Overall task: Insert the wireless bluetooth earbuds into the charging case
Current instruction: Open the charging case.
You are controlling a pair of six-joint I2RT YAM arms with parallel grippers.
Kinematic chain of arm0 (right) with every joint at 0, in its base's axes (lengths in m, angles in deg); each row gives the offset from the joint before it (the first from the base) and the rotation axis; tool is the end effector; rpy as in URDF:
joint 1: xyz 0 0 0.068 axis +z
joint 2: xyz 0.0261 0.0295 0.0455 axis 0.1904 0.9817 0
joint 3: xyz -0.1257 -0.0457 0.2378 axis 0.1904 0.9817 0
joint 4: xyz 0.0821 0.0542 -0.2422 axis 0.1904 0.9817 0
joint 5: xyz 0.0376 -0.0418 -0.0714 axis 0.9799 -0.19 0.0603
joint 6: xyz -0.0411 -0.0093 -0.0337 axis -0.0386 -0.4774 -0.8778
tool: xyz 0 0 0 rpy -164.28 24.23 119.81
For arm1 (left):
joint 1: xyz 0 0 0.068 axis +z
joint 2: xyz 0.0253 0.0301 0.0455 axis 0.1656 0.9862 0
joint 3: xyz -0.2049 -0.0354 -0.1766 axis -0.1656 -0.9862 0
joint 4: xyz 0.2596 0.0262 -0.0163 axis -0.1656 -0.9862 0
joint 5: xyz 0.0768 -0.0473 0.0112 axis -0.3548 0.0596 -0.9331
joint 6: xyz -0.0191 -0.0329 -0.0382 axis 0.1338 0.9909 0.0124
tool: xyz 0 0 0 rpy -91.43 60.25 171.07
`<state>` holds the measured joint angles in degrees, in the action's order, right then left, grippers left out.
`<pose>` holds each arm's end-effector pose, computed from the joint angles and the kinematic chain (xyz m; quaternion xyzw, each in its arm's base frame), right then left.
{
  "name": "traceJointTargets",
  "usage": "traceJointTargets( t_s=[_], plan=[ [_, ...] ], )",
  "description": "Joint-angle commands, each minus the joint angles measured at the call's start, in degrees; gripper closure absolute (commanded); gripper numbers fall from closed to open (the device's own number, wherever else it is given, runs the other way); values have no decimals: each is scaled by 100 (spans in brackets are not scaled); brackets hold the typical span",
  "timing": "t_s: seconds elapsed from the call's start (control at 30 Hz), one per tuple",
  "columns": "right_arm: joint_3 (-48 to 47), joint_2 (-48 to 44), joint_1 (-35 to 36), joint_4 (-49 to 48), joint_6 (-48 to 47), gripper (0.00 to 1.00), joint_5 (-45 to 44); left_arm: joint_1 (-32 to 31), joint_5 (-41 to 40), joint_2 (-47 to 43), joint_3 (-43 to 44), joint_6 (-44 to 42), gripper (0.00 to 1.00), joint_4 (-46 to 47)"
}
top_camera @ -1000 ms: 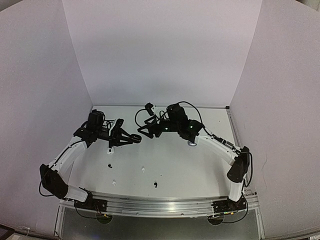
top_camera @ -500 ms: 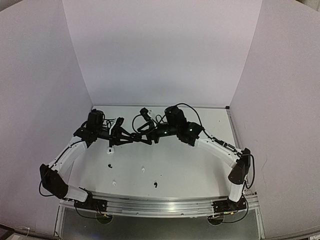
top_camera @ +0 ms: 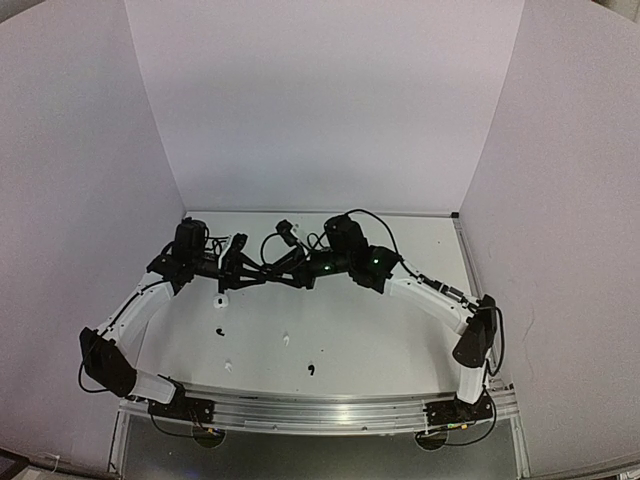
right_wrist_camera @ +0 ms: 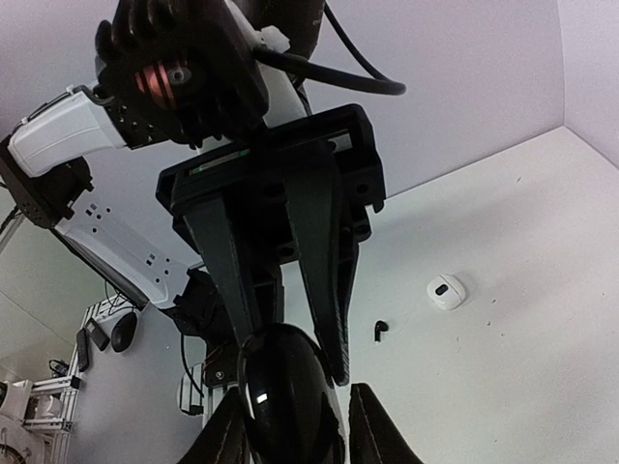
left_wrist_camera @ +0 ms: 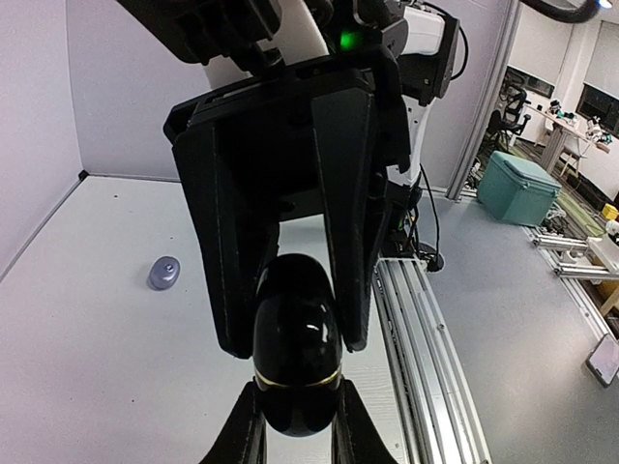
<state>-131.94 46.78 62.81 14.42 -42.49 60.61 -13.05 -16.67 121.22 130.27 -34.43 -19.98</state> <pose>0.2706 0.3752 0.3811 -0.4341 0.6533 0.4848 0.3868 0.2586 -0.1442 0.3511 0.5488 0.5325 -0.4990 0.4077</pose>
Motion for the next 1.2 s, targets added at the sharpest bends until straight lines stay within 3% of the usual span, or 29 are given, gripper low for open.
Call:
traceJointTargets(
  t_s=[0.0, 0.2, 0.7, 0.83, 1.17],
  plan=[
    [-90, 89, -66, -47, 46, 69, -150, -9, 282, 44, 213, -951, 100, -706],
    [-179, 151, -163, -44, 187, 69, -178, -9, 227, 41, 303, -1648, 100, -1242],
    [-27, 278, -178, -27, 392, 74, 19, -9, 256, -40, 79, -726, 100, -251],
    [-285, 490, -349, -26, 899, 68, 322, -9, 224, -66, 22, -753, 100, -222],
    [-722, 812, -389, -29, 1256, 57, 788, -12, -78, -122, -763, 1215, 100, 1345]
  ],
)
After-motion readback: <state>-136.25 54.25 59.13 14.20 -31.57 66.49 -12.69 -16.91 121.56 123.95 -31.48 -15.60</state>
